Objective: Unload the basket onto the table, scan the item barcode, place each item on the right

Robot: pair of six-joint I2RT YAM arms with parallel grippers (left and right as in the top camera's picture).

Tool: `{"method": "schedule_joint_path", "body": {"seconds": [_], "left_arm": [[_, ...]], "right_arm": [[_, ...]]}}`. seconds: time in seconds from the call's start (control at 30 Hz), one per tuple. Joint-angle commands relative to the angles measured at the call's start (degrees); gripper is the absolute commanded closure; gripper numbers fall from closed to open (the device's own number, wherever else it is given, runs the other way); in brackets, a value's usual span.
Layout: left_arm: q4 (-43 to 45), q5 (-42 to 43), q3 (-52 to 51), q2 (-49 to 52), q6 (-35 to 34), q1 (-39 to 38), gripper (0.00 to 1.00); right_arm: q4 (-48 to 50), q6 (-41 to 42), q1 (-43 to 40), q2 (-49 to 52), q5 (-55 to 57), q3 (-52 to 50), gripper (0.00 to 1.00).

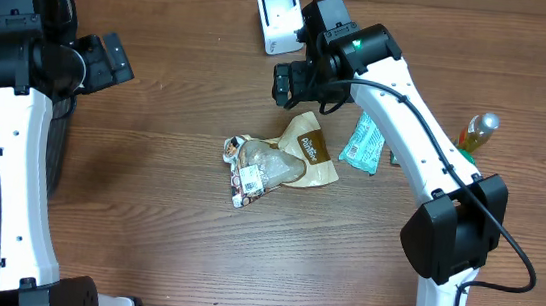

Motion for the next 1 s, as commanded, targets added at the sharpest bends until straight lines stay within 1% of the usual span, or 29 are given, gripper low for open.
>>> {"method": "schedule_joint_path", "body": {"seconds": [0.0, 0.5, 0.63, 0.7, 0.73, 0.83, 0.97], "left_arm": [[-0.02, 0.02, 0.42, 0.07, 0.66, -0.13, 0.0], [-0.02, 0.02, 0.42, 0.07, 0.66, -0.13, 0.0], [-0.02, 0.02, 0.42, 0.07, 0.66, -0.13, 0.0], [-0.02, 0.02, 0.42, 0.07, 0.66, -0.13, 0.01], [-0.02, 0.0, 0.42, 0.07, 0.66, -0.13, 0.0], [-0.02, 0.02, 0.42, 0.07, 0.66, -0.13, 0.0], [-0.02, 0.02, 0.42, 0.07, 0.66, -0.13, 0.0]], "right_arm": [[0.22, 0.59, 0.07, 0.02, 0.52, 0.39, 0.0], [0.2, 0.59, -0.15, -0.66, 0.52, 0.39, 0.0], [-0.15, -0.5, 0.81, -8.41, 2.21, 0.39, 0.0], [-1.25, -0.52, 0.92, -14.71, 3.87, 0.39, 0.0], [-1.38, -0.52, 0.92, -16.15, 4.13, 0.39, 0.0], [-1.27, -0.5, 0.81, -28.5, 6.49, 0.39, 0.0], [-1.88, -0.55, 0.37, -39.98, 13.31, 0.2, 0.0]]}}
